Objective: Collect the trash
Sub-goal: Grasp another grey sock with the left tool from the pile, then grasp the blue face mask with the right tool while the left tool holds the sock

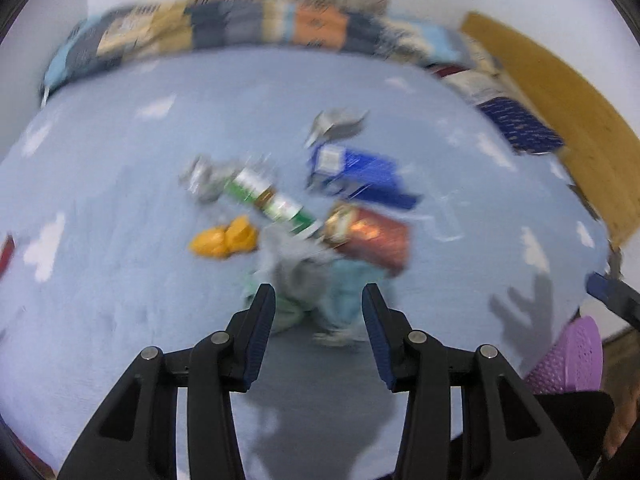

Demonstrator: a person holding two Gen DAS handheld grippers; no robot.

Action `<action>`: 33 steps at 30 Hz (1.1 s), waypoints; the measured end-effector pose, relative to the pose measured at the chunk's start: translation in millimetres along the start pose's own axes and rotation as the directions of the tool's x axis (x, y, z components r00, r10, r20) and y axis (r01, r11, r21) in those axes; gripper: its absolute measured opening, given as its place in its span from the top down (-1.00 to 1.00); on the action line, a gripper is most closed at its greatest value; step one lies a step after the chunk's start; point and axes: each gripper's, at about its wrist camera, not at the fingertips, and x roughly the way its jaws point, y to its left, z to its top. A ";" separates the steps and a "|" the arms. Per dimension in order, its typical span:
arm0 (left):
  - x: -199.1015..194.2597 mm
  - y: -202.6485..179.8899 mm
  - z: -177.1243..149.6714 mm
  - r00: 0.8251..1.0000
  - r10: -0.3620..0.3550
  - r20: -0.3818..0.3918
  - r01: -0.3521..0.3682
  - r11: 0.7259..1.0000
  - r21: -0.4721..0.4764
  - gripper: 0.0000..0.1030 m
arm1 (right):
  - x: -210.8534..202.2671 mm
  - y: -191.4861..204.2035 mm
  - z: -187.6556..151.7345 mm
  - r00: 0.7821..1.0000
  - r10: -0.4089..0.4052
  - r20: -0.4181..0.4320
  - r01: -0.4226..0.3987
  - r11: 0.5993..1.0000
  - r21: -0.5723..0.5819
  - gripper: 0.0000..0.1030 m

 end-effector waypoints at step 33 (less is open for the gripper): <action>-29.2 23.4 26.5 0.983 -0.015 0.183 0.027 0.997 -0.065 0.70 | 215.1 47.2 -10.2 0.948 0.029 -0.318 -0.030 1.000 0.003 0.11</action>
